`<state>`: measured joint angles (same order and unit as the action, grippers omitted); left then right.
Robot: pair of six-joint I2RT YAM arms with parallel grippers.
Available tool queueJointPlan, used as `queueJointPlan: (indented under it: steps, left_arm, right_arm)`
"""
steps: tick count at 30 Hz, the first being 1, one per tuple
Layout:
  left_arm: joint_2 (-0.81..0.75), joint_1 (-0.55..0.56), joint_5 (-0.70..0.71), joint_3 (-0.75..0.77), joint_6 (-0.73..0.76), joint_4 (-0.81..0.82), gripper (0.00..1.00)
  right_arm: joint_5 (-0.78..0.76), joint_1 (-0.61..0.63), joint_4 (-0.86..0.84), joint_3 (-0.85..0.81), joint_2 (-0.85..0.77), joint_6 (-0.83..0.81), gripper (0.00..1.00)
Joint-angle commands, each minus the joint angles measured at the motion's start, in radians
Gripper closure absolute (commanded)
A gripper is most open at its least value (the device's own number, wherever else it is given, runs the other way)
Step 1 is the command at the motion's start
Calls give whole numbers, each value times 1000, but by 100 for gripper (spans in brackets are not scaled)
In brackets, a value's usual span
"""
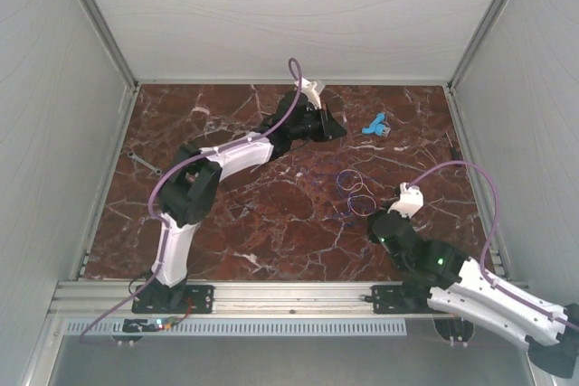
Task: Zip-tie the wires
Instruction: Straighten the cable at the center of the board.
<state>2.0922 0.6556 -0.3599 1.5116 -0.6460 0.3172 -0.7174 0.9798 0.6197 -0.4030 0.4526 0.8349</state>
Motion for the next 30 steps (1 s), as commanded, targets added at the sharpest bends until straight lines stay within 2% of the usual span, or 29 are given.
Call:
queueJointPlan:
  steps: [1, 6, 13, 21, 30]
  left_arm:
    - [40, 7, -36, 81, -3, 91, 100]
    - [76, 7, -36, 85, -13, 92, 100]
    - [101, 7, -43, 86, -17, 76, 100]
    - [121, 10, -74, 58, -40, 100, 100]
    - [161, 30, -89, 43, -61, 117, 100]
  right_arm:
    - [-49, -46, 18, 14, 27, 111, 100]
    - [-10, -106, 18, 38, 67, 158, 100]
    - [118, -198, -52, 72, 89, 127, 100]
    - [214, -279, -126, 96, 138, 90, 94]
    - [236, -351, -185, 100, 208, 52, 94]
